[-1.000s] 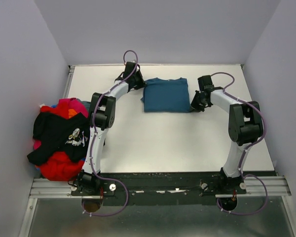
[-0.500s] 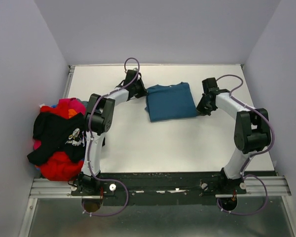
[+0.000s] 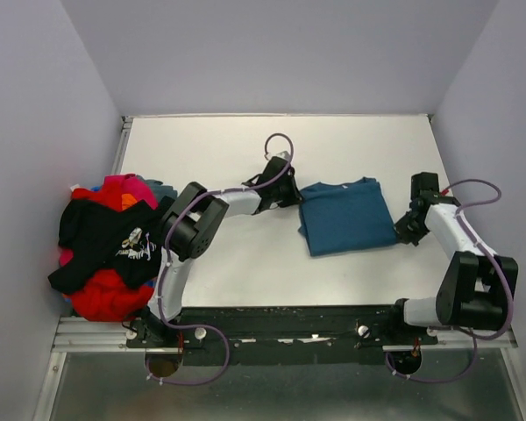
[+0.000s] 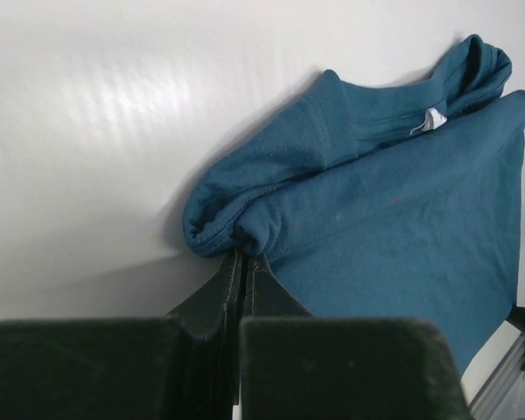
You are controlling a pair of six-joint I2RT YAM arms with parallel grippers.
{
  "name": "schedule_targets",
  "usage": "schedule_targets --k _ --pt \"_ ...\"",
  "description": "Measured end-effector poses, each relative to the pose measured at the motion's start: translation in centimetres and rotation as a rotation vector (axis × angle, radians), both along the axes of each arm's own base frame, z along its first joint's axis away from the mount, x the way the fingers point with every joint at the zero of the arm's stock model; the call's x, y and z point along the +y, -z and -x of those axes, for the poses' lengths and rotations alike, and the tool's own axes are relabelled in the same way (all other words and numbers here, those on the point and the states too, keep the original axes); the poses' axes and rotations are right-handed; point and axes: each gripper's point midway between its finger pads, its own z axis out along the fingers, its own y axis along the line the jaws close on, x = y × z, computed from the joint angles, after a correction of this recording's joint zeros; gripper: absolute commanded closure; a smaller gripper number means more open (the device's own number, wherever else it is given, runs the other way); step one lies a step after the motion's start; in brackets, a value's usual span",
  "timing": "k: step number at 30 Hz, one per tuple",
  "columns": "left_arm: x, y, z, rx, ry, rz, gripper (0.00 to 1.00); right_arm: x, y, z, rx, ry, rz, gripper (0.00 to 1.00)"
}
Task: Fold and stack the t-shirts
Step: Put the neatly folded tshirt into the corner of the board with both arms
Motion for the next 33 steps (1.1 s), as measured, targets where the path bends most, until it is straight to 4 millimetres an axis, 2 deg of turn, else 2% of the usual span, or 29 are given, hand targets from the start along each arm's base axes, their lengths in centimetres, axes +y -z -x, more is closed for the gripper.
schedule_targets --k 5,10,13,19,26,33 --pt "-4.9 -0.4 4.1 -0.012 0.072 0.019 1.0 -3.3 0.0 4.6 0.057 0.175 0.074 0.99" --pt "-8.7 -1.2 6.9 -0.04 0.113 0.048 1.0 -6.0 0.6 7.2 0.112 0.318 0.097 0.99" --pt "-10.6 -1.4 7.6 -0.059 0.121 0.073 1.0 -7.5 0.4 8.2 0.141 0.387 0.135 0.99" --pt "-14.3 -0.6 8.6 -0.063 0.135 0.115 1.0 -11.2 0.2 10.1 0.195 0.561 0.175 0.99" --pt "-18.3 -1.3 9.5 -0.09 0.158 0.158 1.0 -13.5 -0.4 12.3 0.187 0.714 0.191 0.99" --pt "-19.5 -1.8 10.5 -0.1 0.148 0.174 1.0 -14.9 -1.0 13.3 0.182 0.803 0.202 0.99"
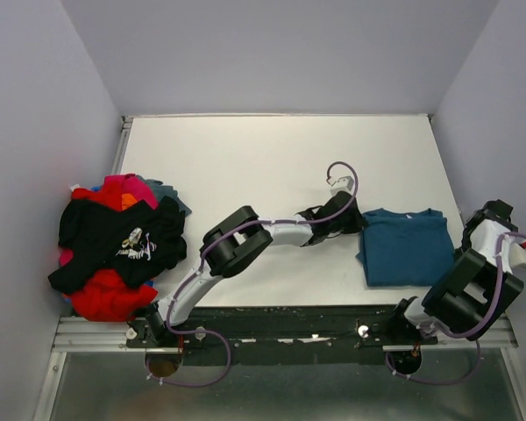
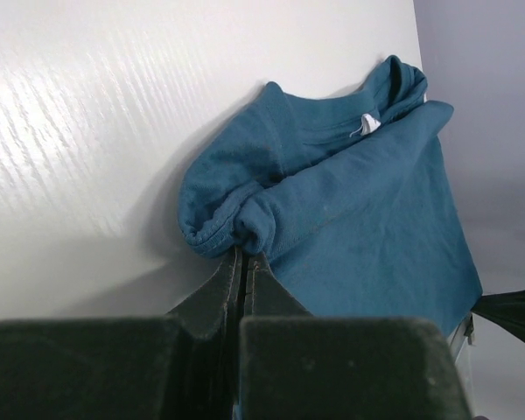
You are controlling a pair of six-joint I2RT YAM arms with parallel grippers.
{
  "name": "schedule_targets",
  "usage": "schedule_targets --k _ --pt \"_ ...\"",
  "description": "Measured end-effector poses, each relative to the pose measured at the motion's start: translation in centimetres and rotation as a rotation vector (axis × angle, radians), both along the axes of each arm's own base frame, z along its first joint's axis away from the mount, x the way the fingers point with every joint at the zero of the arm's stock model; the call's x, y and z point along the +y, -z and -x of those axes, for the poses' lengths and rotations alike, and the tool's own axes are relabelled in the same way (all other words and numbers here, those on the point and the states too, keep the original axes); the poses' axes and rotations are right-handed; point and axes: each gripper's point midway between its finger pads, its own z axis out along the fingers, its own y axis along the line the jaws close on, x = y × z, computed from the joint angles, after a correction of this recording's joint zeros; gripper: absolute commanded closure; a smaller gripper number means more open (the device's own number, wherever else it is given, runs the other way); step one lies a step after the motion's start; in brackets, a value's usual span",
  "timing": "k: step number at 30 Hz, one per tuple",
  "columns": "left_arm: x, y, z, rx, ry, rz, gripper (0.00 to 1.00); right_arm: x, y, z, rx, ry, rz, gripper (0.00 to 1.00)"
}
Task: Fold and stack the t-shirts
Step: Put the neatly folded tshirt into the corner of the board with both arms
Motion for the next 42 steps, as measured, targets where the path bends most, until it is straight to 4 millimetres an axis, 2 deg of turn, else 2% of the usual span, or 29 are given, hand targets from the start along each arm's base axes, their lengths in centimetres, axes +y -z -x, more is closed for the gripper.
schedule_targets --k 2,3,4,6,9,13,16,17,20,22,26,28,32,35,38,42 --pt "-0.3 0.0 0.5 0.0 -0.004 0.0 0.99 -0.2 -0.1 0.1 0.001 0.009 0.002 0.93" --pt "-0.4 0.0 0.6 -0.002 -0.004 0.0 0.83 -0.2 -0.1 0.1 0.001 0.012 0.003 0.84" --pt "-0.5 0.0 0.8 -0.001 -0.007 -0.001 0.62 -0.2 -0.1 0.1 0.001 0.014 0.003 0.79" --pt "-0.5 0.1 0.9 -0.005 -0.01 -0.004 0.34 -0.3 -0.3 0.4 0.01 0.036 0.011 0.79" --pt "-0.4 0.3 0.7 -0.007 -0.028 -0.01 0.23 -0.3 -0.9 1.1 0.036 0.076 0.026 0.8" --pt "-0.1 -0.2 0.2 -0.029 -0.043 -0.013 0.21 -0.4 -1.8 1.4 0.03 0.1 0.046 0.84" --pt "0.8 -0.3 -0.3 -0.046 -0.053 -0.038 0.27 -0.5 -3.4 1.0 -0.043 0.079 0.09 0.91" --pt "1.1 -0.3 -0.6 -0.052 -0.055 -0.047 0.3 -0.5 -4.1 0.6 -0.083 0.063 0.11 0.99" --pt "2.1 -0.7 -1.6 -0.078 -0.059 -0.083 0.4 -0.4 -5.8 -0.7 -0.218 0.0 0.161 0.99" --pt "2.7 -1.4 -2.3 -0.097 -0.063 -0.096 0.48 -0.2 -6.2 -1.3 -0.271 -0.031 0.176 0.99" --pt "3.0 -3.5 -2.6 -0.131 -0.059 -0.085 0.84 0.4 -4.4 -1.1 -0.261 -0.035 0.143 0.99" --pt "2.4 -4.5 -2.2 -0.147 -0.035 -0.069 0.97 0.6 -2.9 -0.9 -0.223 -0.03 0.101 0.99" --pt "-0.3 -6.5 -1.0 -0.157 0.051 0.0 1.0 1.1 0.2 -1.0 -0.136 -0.017 -0.013 0.99" --pt "-2.4 -6.9 -0.3 -0.162 0.109 0.047 1.0 1.4 2.2 -0.7 -0.074 0.004 -0.079 0.99" --pt "-3.6 -5.4 -0.3 -0.148 0.139 0.046 1.0 1.5 3.0 -0.8 -0.057 0.028 -0.101 0.99" --pt "-3.8 -1.4 -0.6 -0.109 0.15 -0.006 1.0 1.5 3.5 -0.9 -0.056 0.055 -0.103 0.99"
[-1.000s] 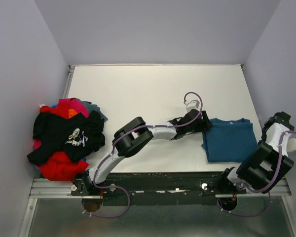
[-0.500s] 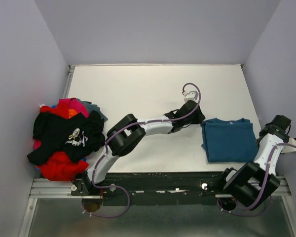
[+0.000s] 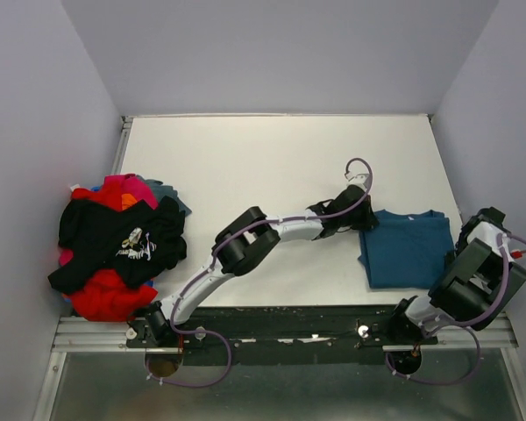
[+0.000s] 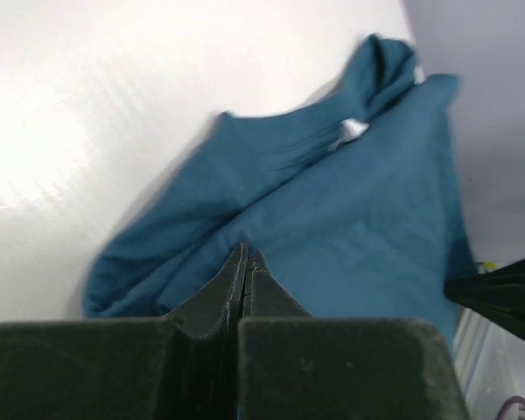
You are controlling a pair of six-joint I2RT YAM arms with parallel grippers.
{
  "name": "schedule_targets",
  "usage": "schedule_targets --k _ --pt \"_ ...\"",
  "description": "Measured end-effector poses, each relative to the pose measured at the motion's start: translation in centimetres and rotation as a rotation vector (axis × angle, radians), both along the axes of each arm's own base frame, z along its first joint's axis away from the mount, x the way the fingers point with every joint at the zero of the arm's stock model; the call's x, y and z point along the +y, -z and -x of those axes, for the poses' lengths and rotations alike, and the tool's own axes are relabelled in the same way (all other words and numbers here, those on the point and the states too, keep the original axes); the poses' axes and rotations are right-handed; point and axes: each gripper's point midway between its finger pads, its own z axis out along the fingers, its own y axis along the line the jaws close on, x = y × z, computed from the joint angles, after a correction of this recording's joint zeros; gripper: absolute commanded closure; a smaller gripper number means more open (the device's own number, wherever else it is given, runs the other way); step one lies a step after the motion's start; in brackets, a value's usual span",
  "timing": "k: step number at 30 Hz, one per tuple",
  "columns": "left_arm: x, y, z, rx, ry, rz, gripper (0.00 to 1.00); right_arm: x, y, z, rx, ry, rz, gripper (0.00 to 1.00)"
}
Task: Fold and stack the t-shirts
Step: Put the neatly folded tshirt into the corner of the board with both arms
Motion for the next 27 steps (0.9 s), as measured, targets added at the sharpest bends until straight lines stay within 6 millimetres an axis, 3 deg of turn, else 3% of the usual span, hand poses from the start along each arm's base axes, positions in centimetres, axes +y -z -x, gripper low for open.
schedule_targets --k 3,9,16,22,27 --pt "0.4 2.3 -0.4 0.037 0.006 -0.031 1.0 0.0 0.2 0.2 0.009 0.019 0.0 0.99" --pt "0.3 1.2 -1.2 0.008 0.029 -0.027 0.98 -0.5 -2.0 -0.4 -0.058 0.016 0.068 0.99" --pt "0.2 -1.7 -1.8 -0.074 0.075 -0.028 0.9 -2.2 -6.5 -4.2 -0.179 -0.087 0.2 0.99" --pt "2.8 -5.2 0.1 -0.087 0.1 -0.057 0.99 -2.4 -6.3 -7.5 -0.183 -0.155 0.165 0.99" --pt "5.4 -7.6 3.1 -0.072 0.149 -0.044 1.0 -3.1 -5.8 -10.6 -0.178 -0.18 0.135 0.99"
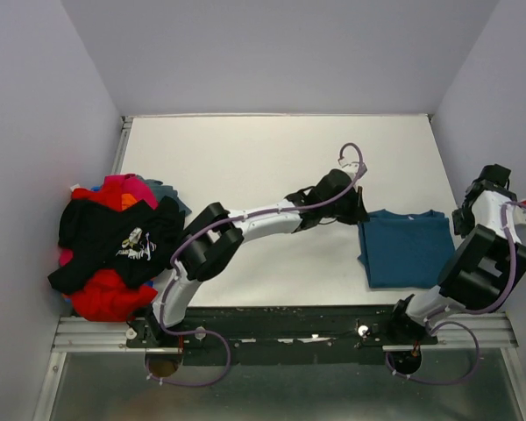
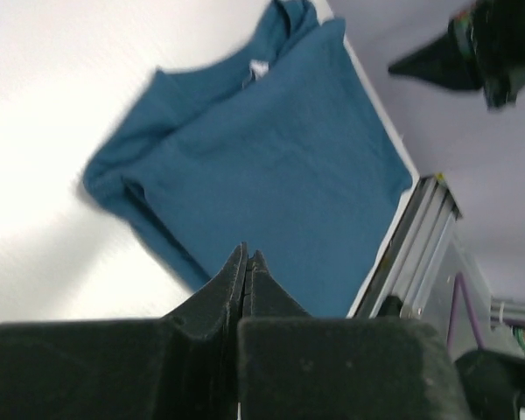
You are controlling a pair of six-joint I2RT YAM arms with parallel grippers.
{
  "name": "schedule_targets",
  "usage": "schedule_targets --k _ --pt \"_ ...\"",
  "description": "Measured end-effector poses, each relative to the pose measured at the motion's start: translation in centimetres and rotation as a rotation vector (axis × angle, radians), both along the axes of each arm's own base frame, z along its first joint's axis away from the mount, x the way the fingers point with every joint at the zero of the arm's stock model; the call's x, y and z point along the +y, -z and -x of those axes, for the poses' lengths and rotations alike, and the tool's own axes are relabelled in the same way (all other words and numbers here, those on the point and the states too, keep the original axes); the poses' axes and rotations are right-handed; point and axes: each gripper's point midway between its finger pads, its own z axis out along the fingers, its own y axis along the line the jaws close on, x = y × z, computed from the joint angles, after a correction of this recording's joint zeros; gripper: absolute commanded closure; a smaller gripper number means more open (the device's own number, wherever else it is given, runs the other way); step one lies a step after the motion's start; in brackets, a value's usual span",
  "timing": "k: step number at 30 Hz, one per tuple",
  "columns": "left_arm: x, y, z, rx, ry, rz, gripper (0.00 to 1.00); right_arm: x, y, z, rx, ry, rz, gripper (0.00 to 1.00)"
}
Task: Fold and stack the t-shirts
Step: Put the neatly folded tshirt into the corner of the board with both arms
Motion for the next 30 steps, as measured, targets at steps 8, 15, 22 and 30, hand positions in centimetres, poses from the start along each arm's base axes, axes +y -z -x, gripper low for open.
schedule_targets --k 8,15,22,30 --pt "2.8 5.7 7.9 0.085 0.153 -0.137 1.0 -0.3 1.0 -3.3 -0.009 -0.034 -0.036 0.99" --pt "3.2 7.1 11.4 0.095 0.233 -0.189 1.0 0.7 2.9 -4.9 0.018 -0.076 -0.079 0.99" --pt "2.2 3.5 11.7 0.024 0.264 -0.136 1.0 0.7 3.6 -5.5 0.029 -0.084 -0.091 0.99" --pt "-0.2 1.3 12.9 -0.02 0.343 -0.089 1.0 1.0 4.3 -5.8 0.039 -0.087 -0.101 0.99"
